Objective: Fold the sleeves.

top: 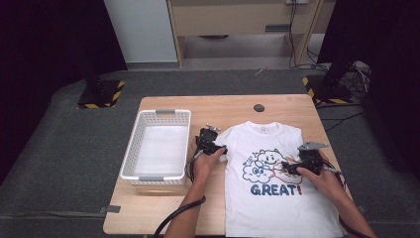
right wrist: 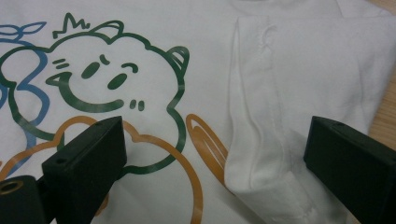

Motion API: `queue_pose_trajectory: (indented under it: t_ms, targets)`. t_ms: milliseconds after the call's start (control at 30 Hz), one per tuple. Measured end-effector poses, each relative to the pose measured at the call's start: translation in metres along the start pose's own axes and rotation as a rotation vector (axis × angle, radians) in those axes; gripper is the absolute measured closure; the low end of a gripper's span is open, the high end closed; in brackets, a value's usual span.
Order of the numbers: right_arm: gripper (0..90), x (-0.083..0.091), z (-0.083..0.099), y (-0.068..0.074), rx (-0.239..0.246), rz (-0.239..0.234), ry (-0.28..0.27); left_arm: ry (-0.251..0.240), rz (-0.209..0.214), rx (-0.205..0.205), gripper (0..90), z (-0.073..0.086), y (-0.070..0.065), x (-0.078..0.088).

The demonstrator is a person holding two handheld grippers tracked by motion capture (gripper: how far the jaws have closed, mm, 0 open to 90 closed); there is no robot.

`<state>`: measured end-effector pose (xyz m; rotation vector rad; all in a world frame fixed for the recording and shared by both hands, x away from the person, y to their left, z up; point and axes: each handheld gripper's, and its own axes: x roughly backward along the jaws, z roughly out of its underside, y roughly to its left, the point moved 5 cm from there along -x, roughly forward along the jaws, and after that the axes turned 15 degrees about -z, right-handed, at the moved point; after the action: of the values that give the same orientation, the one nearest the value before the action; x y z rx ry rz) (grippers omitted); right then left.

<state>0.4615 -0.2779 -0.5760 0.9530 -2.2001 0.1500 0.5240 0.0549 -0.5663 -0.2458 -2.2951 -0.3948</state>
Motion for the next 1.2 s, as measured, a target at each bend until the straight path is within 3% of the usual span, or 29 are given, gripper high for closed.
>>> queue_pose_trajectory:
  t_ms: [267,467,567,600,767,1000,1200]
  targets:
    - [5.6,0.000,0.000,0.000,0.000,0.000,0.000,-0.006,-0.002,0.019,12.7,0.001,0.002,-0.001]
    - [5.6,0.000,0.000,0.000,0.003,-0.002,0.001,-0.018,0.031,-0.001,34.0,0.002,-0.007,0.008]
    - [5.6,0.000,0.000,0.000,0.003,-0.002,0.001,-0.028,0.046,0.004,52.9,0.002,-0.008,0.010]
    - [5.6,0.000,0.000,0.000,0.002,-0.002,0.001,-0.027,0.049,0.006,52.9,0.002,-0.008,0.011]
    - [5.6,0.000,0.000,0.000,0.003,-0.002,0.001,-0.017,0.055,0.010,72.5,0.002,-0.006,0.012]
    - [5.5,0.000,0.000,0.000,0.002,-0.002,0.001,-0.012,0.037,0.002,84.2,-0.002,-0.002,0.015]
    - [5.5,0.000,0.000,0.000,0.000,0.001,0.001,-0.023,0.037,0.007,87.1,-0.008,-0.002,0.023]
